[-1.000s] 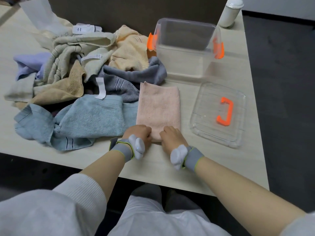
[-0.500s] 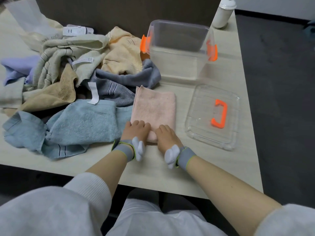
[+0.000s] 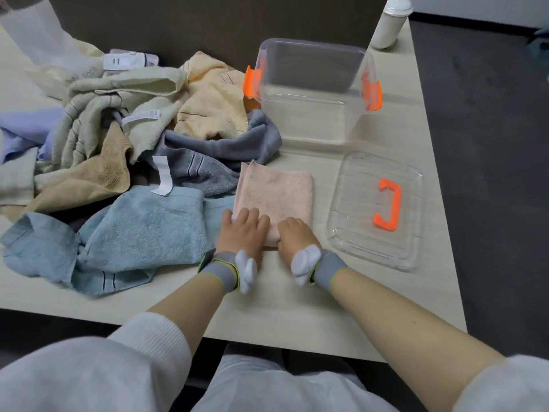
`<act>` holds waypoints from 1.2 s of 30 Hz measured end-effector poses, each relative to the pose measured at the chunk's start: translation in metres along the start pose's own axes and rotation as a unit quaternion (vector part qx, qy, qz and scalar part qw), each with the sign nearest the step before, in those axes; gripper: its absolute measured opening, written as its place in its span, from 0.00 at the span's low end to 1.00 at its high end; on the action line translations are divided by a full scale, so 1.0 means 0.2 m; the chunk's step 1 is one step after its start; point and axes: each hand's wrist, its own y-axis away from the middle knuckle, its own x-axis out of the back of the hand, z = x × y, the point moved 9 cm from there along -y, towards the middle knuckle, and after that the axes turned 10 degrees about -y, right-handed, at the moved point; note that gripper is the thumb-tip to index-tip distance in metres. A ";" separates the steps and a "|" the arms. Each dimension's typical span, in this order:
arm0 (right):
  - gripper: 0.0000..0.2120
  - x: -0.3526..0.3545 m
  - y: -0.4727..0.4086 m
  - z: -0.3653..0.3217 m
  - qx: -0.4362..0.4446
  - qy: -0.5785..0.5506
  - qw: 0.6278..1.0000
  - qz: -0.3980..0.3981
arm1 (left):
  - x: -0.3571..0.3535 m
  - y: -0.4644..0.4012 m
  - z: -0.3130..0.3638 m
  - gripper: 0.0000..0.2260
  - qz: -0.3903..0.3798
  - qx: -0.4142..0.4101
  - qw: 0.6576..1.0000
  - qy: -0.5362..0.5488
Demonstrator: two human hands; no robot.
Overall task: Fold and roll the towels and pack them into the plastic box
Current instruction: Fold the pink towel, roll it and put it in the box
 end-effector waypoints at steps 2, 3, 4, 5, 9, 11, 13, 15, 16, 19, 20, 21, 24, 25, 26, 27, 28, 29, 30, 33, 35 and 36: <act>0.15 0.00 -0.03 0.03 -0.032 -0.032 0.999 -0.023 | -0.03 -0.01 0.01 0.15 -0.009 -0.010 1.000 0.010; 0.15 0.01 -0.01 0.02 -0.031 -0.039 0.998 -0.030 | -0.09 -0.02 0.00 0.15 -0.072 -0.012 0.997 0.039; 0.16 0.04 0.00 0.00 -0.006 -0.019 1.000 0.015 | -0.15 -0.04 0.00 0.15 -0.135 -0.009 0.989 0.064; 0.14 0.08 0.02 -0.04 0.032 0.004 0.997 0.068 | -0.19 -0.06 -0.01 0.15 -0.169 -0.004 0.982 0.088; 0.15 0.07 0.03 -0.07 0.043 0.008 0.998 0.046 | -0.16 -0.10 0.00 0.14 -0.179 -0.030 0.977 0.110; 0.15 0.04 -0.05 0.00 -0.020 -0.043 0.999 -0.009 | -0.11 -0.09 -0.02 0.17 -0.105 -0.035 0.988 0.103; 0.16 0.04 -0.11 0.06 -0.077 -0.099 0.991 -0.042 | -0.07 -0.08 -0.02 0.22 -0.065 -0.044 0.994 0.076; 0.18 0.04 -0.11 0.07 -0.089 -0.110 0.989 -0.038 | -0.11 -0.08 -0.02 0.22 -0.092 -0.044 0.992 0.070; 0.18 0.06 -0.09 0.05 -0.052 -0.082 0.995 0.021 | -0.14 -0.10 -0.02 0.21 -0.112 -0.038 0.989 0.087; 0.19 0.08 0.01 -0.05 0.064 -0.008 0.988 0.137 | -0.20 -0.17 -0.02 0.16 -0.186 -0.044 0.973 0.131; 0.17 0.07 0.02 -0.07 0.075 -0.005 0.989 0.131 | -0.21 -0.18 -0.01 0.15 -0.202 -0.055 0.970 0.127; 0.16 0.06 0.01 -0.07 0.076 -0.012 0.989 0.127 | -0.21 -0.19 -0.02 0.15 -0.203 -0.061 0.970 0.122; 0.13 0.11 -0.11 -0.01 -0.020 -0.078 0.996 0.032 | -0.12 -0.18 -0.05 0.18 -0.106 -0.056 0.987 0.103; 0.13 0.10 -0.16 0.04 -0.066 -0.119 0.991 0.000 | -0.10 -0.17 -0.06 0.19 -0.084 -0.050 0.992 0.082; 0.13 0.09 -0.19 0.07 -0.099 -0.144 0.984 -0.024 | -0.10 -0.16 -0.07 0.19 -0.085 -0.042 0.993 0.069; 0.14 0.10 -0.20 0.07 -0.096 -0.149 0.984 -0.029 | -0.12 -0.16 -0.07 0.18 -0.106 -0.029 0.992 0.066; 0.15 0.12 -0.17 0.04 -0.076 -0.125 0.989 -0.018 | -0.16 -0.16 -0.08 0.17 -0.136 -0.012 0.987 0.079; 0.15 0.16 -0.16 0.02 -0.025 -0.080 0.996 0.043 | -0.17 -0.17 -0.10 0.15 -0.165 0.019 0.980 0.111; 0.16 0.19 -0.14 -0.02 0.036 -0.035 0.995 0.088 | -0.17 -0.18 -0.13 0.14 -0.193 0.052 0.969 0.148; 0.14 0.18 -0.09 -0.04 0.086 -0.024 0.994 0.064 | -0.16 -0.21 -0.13 0.14 -0.191 0.048 0.964 0.181; 0.13 0.16 -0.18 0.02 0.035 -0.078 0.996 -0.017 | -0.09 -0.21 -0.12 0.18 -0.087 0.010 0.987 0.134; 0.14 0.14 -0.23 0.06 -0.019 -0.125 0.989 -0.072 | -0.04 -0.21 -0.11 0.21 -0.017 -0.004 0.995 0.094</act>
